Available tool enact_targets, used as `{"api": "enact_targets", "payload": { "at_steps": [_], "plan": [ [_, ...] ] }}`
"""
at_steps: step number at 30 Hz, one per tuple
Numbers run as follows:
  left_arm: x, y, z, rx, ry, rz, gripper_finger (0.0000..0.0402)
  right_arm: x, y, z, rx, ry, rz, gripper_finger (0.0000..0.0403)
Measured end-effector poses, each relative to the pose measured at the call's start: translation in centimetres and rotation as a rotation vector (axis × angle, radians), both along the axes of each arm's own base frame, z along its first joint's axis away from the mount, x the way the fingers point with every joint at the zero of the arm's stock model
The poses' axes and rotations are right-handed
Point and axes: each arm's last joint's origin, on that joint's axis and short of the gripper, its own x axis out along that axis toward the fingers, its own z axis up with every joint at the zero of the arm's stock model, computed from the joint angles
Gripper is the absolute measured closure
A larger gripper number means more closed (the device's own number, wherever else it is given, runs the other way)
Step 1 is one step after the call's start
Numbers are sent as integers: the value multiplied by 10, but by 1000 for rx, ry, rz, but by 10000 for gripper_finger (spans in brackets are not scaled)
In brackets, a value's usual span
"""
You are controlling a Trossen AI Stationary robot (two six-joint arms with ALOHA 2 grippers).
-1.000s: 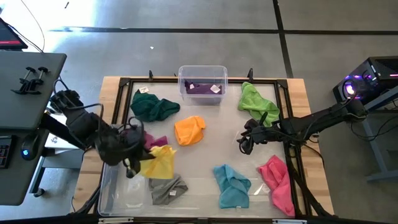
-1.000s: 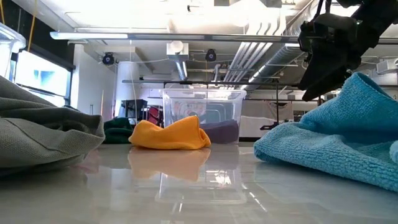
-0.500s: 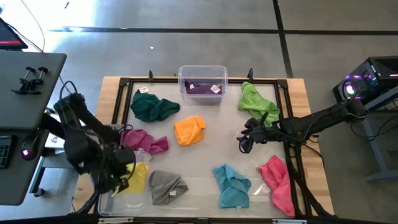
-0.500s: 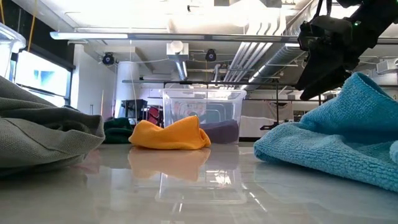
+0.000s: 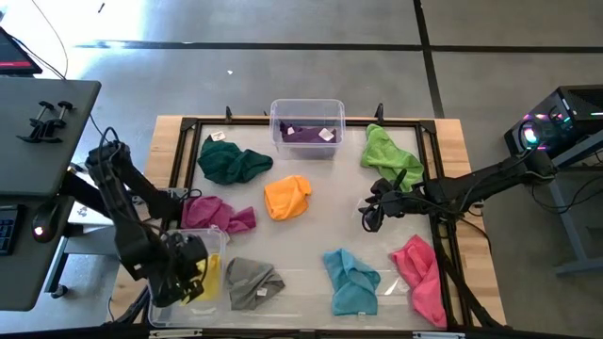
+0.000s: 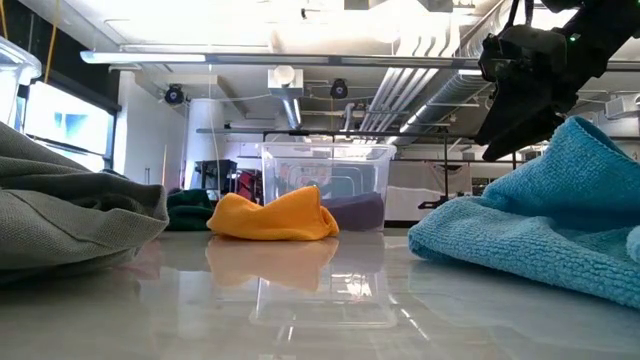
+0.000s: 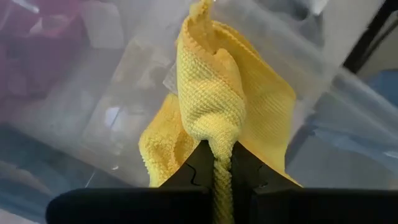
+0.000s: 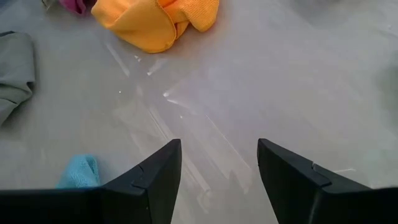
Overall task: Sort towels by color in basket
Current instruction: Put the yellow microfiber towel into the bottom transparent bin, then put the dark green kitchen towel into the top transparent bin
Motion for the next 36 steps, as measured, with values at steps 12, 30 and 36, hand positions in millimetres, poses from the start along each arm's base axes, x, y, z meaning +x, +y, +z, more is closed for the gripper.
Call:
{"api": "enact_targets", "payload": {
  "at_steps": [12, 30, 36],
  "plan": [
    [-6, 10, -34, 93, 54, 35, 394, 0, 0, 0, 1, 0, -1, 199],
    [-10, 15, -46, 110, 114, 38, 271, 1, 0, 1, 5, -16, -2, 199],
    [-13, 12, -43, 6, 270, 52, 261, 1, 0, 1, 4, -15, -1, 199]
  ]
}}
